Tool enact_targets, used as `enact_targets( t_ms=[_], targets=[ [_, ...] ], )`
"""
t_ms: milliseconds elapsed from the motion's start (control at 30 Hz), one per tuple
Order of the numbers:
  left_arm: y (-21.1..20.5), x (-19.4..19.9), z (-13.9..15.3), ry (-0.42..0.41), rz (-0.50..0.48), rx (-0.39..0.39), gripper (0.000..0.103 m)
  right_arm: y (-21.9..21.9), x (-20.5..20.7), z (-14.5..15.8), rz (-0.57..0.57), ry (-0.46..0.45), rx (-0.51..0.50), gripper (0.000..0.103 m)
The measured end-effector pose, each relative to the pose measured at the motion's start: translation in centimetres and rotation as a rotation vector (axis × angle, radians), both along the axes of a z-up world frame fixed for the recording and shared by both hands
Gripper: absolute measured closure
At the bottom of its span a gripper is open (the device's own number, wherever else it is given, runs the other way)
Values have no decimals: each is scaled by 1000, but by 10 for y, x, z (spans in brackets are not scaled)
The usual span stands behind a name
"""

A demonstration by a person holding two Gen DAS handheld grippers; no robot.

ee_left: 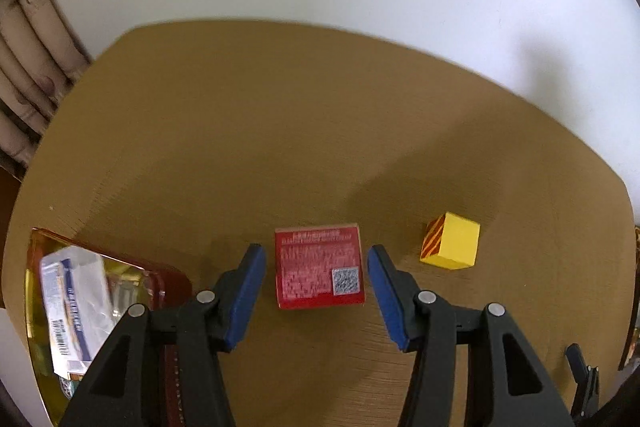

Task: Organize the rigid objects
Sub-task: 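Move the left gripper to the red cream box and grasp it, then carry the red cream box toward the tin while the right grasps the yellow striped cube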

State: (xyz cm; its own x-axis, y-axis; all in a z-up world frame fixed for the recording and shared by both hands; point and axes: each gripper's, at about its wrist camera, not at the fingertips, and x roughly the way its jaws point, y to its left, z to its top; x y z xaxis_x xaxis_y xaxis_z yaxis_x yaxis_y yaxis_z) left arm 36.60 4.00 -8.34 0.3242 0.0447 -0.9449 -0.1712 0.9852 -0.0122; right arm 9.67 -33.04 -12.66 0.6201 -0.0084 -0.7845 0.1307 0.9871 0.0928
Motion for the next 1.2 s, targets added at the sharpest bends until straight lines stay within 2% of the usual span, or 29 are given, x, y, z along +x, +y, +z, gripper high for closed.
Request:
enact_targets(
  t_ms=[200,233,267,300,333,467,567,700,767,833,1000,1067,1200],
  targets=[
    [-3,7,-18,47,6,-33,49,12,-1,3,0,-1,0,0],
    [1,6,-20,38,15,-63,49,13,-1,2,0,-1,-1,0],
    [7,3,-23,8,31,-127,49,12,-4,6,-1,0,-1,0],
    [11,3,-25,-5,44,-172,53,12,-5,6,-2,1,-1,0],
    [12,1,-27,-5,49,-186,53,13,-4,6,-3,2,-1,0],
    [6,-13,-20,-48,13,-150,54,20,6,0,-6,15,-5,0],
    [-2,-42,-9,-91,-16,-160,54,23,11,-2,-5,21,-9,0],
    [-14,-100,9,-169,-56,-171,54,26,14,-2,5,21,-10,0],
    [-16,-122,16,-196,-68,-184,54,30,13,1,55,-1,23,0],
    [-15,-150,24,-228,-77,-192,54,37,16,6,151,-32,66,0],
    [-3,-205,45,-266,-83,-203,54,66,45,21,389,-133,44,0],
    [9,-214,52,-275,-82,-197,53,75,64,21,460,-139,30,1],
    [30,-246,61,-281,-31,-197,53,98,98,13,541,-109,16,9]
  ],
)
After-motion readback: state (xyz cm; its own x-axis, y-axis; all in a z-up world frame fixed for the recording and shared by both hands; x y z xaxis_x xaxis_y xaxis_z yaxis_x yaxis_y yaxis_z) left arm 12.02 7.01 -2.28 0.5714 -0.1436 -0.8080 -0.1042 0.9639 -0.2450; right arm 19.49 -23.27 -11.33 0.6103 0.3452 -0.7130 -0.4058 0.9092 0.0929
